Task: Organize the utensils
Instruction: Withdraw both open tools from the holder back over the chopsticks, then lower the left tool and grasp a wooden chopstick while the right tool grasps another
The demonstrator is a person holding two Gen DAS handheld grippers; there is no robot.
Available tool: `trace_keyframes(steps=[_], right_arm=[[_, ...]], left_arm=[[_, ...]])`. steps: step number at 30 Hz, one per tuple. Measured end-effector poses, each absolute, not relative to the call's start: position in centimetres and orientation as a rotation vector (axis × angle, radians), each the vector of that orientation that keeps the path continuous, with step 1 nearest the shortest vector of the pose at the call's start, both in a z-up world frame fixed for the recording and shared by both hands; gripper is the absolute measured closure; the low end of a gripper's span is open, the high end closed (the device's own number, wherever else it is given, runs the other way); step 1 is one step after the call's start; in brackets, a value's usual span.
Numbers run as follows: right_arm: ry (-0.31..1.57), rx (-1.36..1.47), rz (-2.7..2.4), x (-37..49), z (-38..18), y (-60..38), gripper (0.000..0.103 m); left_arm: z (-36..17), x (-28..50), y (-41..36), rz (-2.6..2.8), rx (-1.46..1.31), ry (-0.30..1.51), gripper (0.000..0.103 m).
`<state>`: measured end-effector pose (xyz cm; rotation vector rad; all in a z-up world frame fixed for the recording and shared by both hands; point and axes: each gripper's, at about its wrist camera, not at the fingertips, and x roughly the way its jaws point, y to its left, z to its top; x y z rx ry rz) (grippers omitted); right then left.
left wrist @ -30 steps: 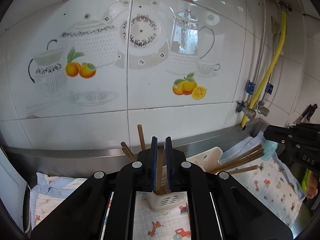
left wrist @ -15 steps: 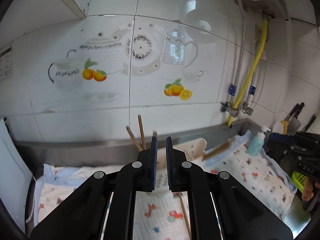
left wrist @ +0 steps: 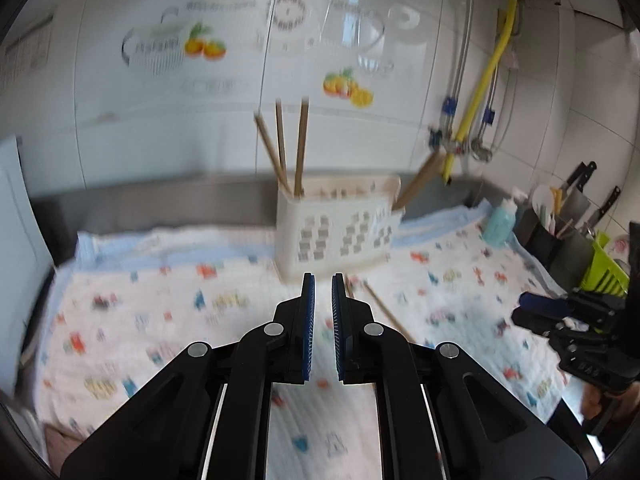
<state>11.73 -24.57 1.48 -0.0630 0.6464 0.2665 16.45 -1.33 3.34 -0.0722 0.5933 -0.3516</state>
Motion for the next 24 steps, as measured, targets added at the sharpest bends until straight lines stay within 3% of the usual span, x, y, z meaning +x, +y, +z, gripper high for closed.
trace_keyframes(steps=[13,24], right_arm=[[0.81,0.029,0.253,11.7,-7.6,-24.2,0.079],[0.856,0.048,0.232,12.5,-10.1,-24.6,0.088]], left_arm=[[-3.8,14.9,-1.5,-0.334,-0.054,0.721,0.094],[-6.4,14.7,-2.9,-0.363,-0.056,0.786,0.094]])
